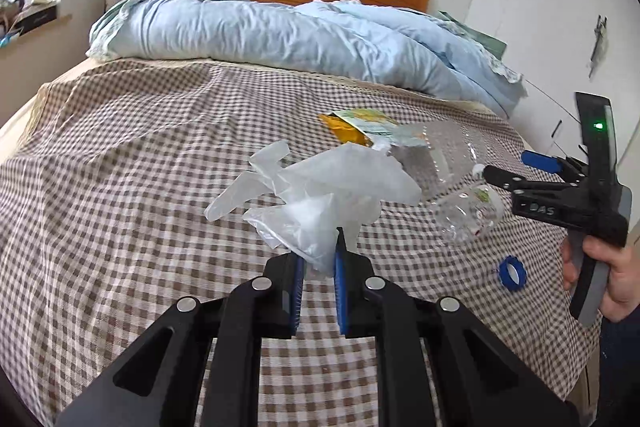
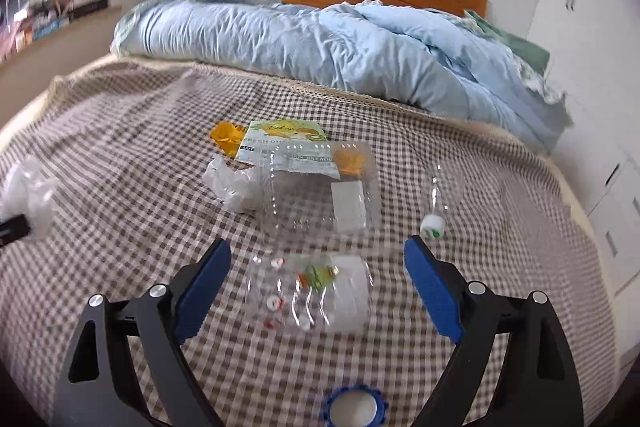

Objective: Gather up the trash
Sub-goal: 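Grasp the clear plastic bottle and container with the right gripper and lift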

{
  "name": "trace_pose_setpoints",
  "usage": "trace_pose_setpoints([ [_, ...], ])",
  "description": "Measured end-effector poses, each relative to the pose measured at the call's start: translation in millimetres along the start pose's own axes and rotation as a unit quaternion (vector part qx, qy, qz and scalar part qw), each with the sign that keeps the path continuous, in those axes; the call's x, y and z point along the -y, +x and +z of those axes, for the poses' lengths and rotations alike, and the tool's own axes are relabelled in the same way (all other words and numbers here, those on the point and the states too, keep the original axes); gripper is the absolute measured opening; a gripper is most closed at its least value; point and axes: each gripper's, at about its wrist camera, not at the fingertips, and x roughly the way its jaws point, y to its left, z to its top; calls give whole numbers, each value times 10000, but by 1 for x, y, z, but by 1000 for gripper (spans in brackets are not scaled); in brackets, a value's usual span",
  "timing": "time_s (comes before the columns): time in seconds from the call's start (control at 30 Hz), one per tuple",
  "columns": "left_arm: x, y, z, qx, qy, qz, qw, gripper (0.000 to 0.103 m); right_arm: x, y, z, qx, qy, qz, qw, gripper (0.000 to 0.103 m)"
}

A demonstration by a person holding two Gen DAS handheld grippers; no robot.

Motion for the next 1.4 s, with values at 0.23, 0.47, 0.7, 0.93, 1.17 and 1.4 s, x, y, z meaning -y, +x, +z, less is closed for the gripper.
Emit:
trace_pose_setpoints([
  [0.23, -14, 0, 0, 20, -279, -84, 9996, 11, -78, 107, 23, -986, -998, -1590, 9773, 85],
  [0.47, -22, 6, -1, -3, -424, -8, 9991, 11, -45, 130, 17, -1142, -229, -1968, 9735, 70],
  [0.7, -23, 7, -4, 74, -349, 169, 9992, 11, -3, 19, 11, 74, 369, -636, 9973, 64],
  [0.93, -5, -6, -7, 417, 75, 484, 9979, 11, 12, -90, -34, 378, 1176, 2570, 9585, 64],
  [1.17, 5, -11, -12, 437, 237, 457, 9977, 11, 2, -99, -121, -85, 2174, 3815, 8984, 65],
  [1.4, 23, -2, -22, 230, 529, 332, 9978, 11, 25, -76, -151, -282, 3013, 3480, 8873, 69],
])
